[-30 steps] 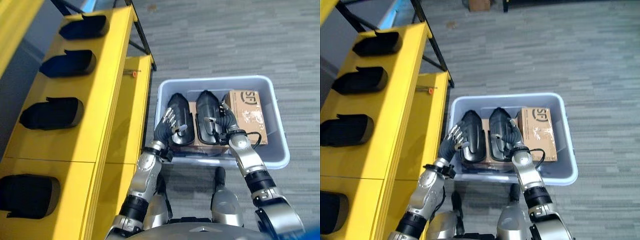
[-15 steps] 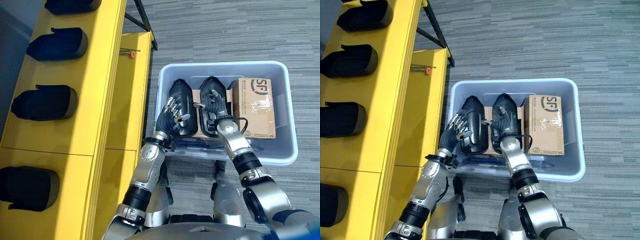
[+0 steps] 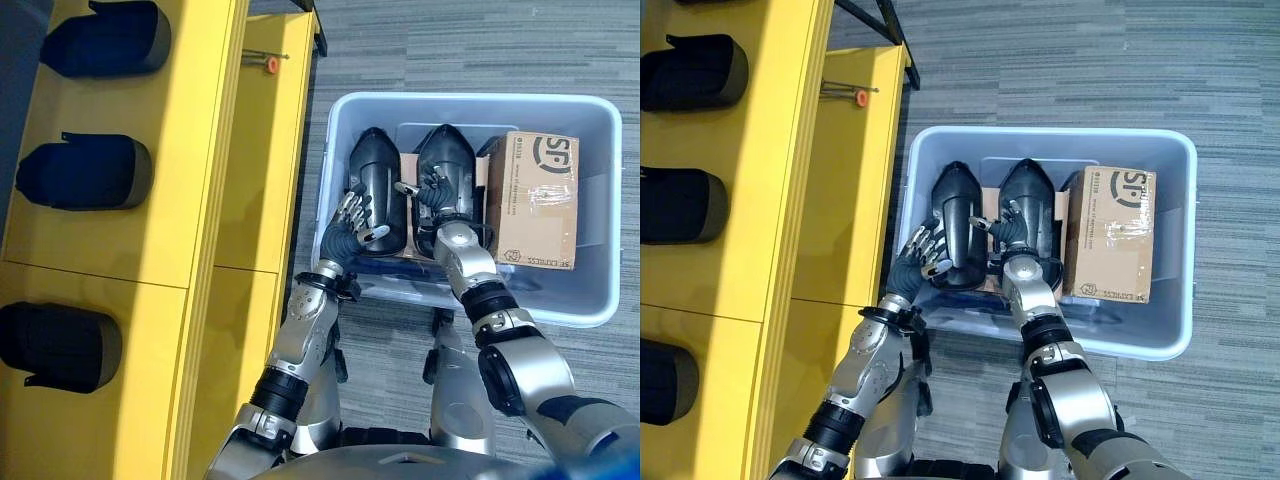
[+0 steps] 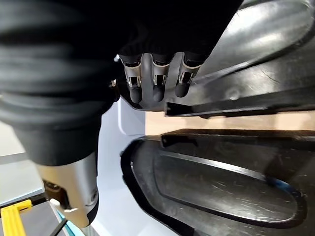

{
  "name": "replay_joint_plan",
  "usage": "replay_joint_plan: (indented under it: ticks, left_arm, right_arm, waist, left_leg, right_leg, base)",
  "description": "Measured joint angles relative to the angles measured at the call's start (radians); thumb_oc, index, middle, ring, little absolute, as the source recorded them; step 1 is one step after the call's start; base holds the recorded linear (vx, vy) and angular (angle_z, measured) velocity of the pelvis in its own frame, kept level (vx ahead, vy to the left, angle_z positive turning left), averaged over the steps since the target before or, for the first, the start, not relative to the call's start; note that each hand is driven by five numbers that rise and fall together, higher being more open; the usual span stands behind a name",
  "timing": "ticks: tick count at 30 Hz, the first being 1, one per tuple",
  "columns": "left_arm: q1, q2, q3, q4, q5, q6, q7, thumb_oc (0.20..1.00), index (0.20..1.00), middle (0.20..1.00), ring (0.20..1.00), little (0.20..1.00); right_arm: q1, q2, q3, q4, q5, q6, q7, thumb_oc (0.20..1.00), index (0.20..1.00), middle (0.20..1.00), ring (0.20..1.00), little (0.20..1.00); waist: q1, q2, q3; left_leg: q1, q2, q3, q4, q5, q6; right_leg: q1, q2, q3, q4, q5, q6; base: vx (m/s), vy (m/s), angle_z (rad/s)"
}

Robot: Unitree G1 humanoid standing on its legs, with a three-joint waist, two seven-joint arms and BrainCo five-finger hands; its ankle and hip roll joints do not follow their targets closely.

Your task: Move parts from the plastic box to the shelf.

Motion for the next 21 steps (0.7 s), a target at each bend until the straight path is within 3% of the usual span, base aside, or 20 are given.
replay_joint_plan:
  ticks: [9,21]
  left_arm:
    - [-0.005,-0.002,-0.004,-0.001,-0.001,0.012,0.021,1.0,1.0,1.0,1.0,1.0]
    - [0.01,0.003,-0.001,0.0,-0.011,0.012,0.023,1.0,1.0,1.0,1.0,1.0]
  right_arm:
    - [-0.061,-0.01,0.006,0.154,0.028,-0.029,-0.018,1.0,1.0,1.0,1.0,1.0]
    - [-0.009,0.062,-0.025,0.124,0.057,-0.049,-0.003,1.0,1.0,1.0,1.0,1.0]
  waist:
    - [0.026,0.0,0.0]
    - [0.037,0.002,-0.001]
  left_leg:
    - [-0.036,-0.014,-0.007,0.009,0.001,0.002]
    - [-0.03,-0.013,-0.011,0.017,0.001,0.002]
  right_leg:
    - [-0.026,-0.015,-0.006,0.0,0.005,0.003]
    - [-0.017,-0.015,-0.008,0.007,0.005,0.002]
  base:
    - [-0.01,0.011,0.03]
    - [0.0,0.0,0.0]
